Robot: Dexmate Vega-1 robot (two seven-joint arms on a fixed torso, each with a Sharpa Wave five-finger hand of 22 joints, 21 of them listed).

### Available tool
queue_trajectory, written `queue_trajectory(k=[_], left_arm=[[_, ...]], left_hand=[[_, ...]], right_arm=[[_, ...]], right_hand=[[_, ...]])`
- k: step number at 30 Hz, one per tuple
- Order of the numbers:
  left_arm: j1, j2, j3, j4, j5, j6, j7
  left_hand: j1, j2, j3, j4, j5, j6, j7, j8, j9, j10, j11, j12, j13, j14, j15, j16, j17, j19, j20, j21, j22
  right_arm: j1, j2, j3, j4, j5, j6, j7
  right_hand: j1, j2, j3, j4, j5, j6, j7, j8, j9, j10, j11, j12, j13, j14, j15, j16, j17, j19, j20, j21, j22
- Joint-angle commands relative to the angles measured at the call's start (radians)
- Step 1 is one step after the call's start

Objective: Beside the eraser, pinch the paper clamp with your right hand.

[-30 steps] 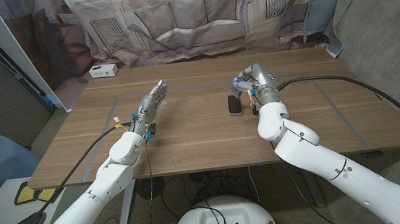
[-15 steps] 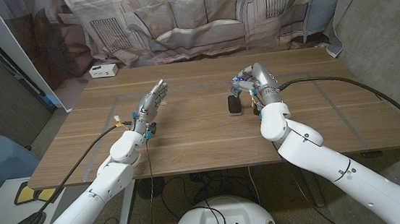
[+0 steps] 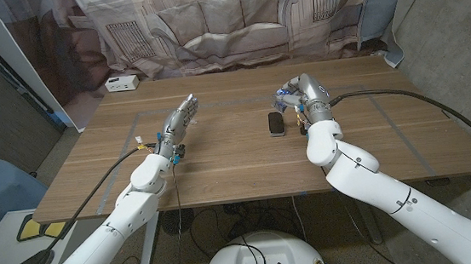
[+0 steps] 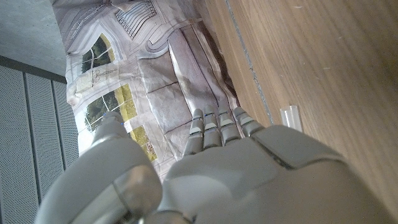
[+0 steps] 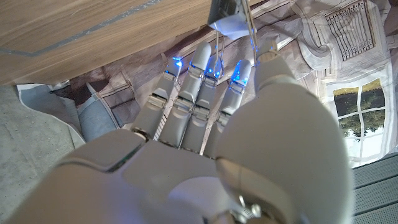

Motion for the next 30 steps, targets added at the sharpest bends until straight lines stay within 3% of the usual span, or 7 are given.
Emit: queue_trajectory(k=[1, 9, 30], left_arm=[[-0.003, -0.002, 0.003, 0.003, 0.006, -0.001, 0.005], [-0.006, -0.001, 0.003, 0.002, 0.009, 0.003, 0.007], [-0.008, 0.004, 0.003, -0.002, 0.012, 0.002, 0.006]], left_hand=[[0.011, 0.004, 0.004, -0.007, -0.002, 0.005, -0.003, 0.000, 0.005, 0.002, -0.004, -0.002, 0.003, 0.006, -0.003, 0.000, 0.004, 0.001, 0.008, -0.004, 0.005], [0.018, 0.007, 0.007, -0.011, -0.002, 0.003, -0.004, -0.001, 0.005, 0.003, -0.006, -0.001, 0.003, 0.005, -0.003, 0.000, 0.004, 0.001, 0.010, -0.003, 0.005], [0.036, 0.011, 0.017, -0.022, -0.002, 0.000, -0.006, -0.001, 0.006, 0.000, -0.010, -0.003, 0.003, 0.005, -0.004, -0.001, 0.004, 0.000, 0.016, -0.004, 0.005]], right_arm=[[-0.003, 0.002, 0.007, 0.001, -0.006, -0.006, 0.005], [-0.004, -0.008, 0.012, 0.008, -0.002, 0.024, 0.015], [0.004, -0.014, 0.010, -0.001, -0.010, 0.006, 0.041]], right_hand=[[0.067, 0.091, -0.004, 0.005, -0.006, -0.010, -0.002, -0.010, 0.006, 0.138, -0.146, -0.005, 0.004, -0.031, -0.055, -0.008, 0.008, 0.002, 0.019, 0.002, 0.003], [0.050, 0.096, -0.017, 0.010, -0.010, -0.034, -0.017, -0.022, 0.009, 0.105, -0.164, -0.013, 0.018, -0.053, -0.038, -0.007, 0.021, -0.005, 0.049, 0.002, 0.003], [0.004, 0.084, -0.042, 0.021, -0.011, -0.092, -0.012, -0.045, 0.013, 0.038, -0.151, -0.032, 0.030, -0.099, -0.017, -0.026, 0.022, -0.006, 0.089, 0.004, 0.003]])
